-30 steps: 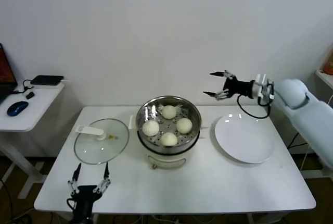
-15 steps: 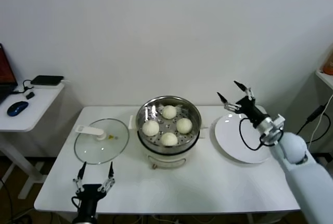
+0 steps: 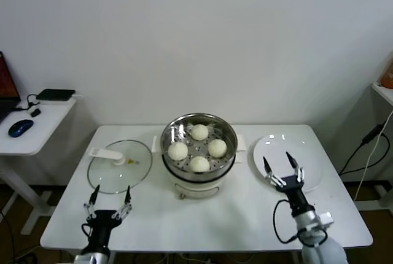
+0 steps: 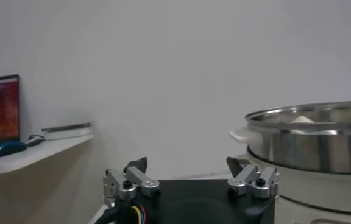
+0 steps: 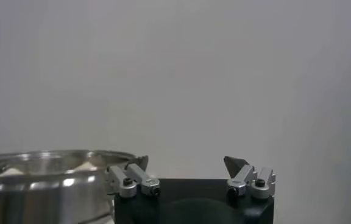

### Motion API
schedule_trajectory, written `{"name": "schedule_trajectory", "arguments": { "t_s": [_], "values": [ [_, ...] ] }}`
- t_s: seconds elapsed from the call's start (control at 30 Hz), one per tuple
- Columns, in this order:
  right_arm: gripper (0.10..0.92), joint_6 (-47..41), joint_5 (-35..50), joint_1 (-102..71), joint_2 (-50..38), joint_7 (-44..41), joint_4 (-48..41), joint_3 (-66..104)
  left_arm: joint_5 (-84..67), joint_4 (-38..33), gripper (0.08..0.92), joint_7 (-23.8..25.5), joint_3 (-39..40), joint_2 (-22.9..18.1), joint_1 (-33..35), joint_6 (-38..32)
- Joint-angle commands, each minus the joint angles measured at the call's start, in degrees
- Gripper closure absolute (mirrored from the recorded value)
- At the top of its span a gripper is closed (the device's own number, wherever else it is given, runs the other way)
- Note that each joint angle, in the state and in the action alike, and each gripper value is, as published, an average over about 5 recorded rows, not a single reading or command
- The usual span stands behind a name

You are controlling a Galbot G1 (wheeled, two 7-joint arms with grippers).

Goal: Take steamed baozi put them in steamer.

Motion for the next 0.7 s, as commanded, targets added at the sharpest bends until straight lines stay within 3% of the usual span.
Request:
{"name": "schedule_trajectory", "arguments": {
  "t_s": [0.03,0.7],
  "values": [
    [0.203,4.3,0.1,-15.1,7.8,1.0,4.1,2.3,-1.6,0.8,0.177,2.2,-0.7,0.5,-2.4,1.4],
    [0.203,0.8,4.2,-12.5,3.6,-1.3,3.8,2.6,-2.7,1.1,0.177,5.0,-2.9,0.7,-0.1,0.4]
  ]
}}
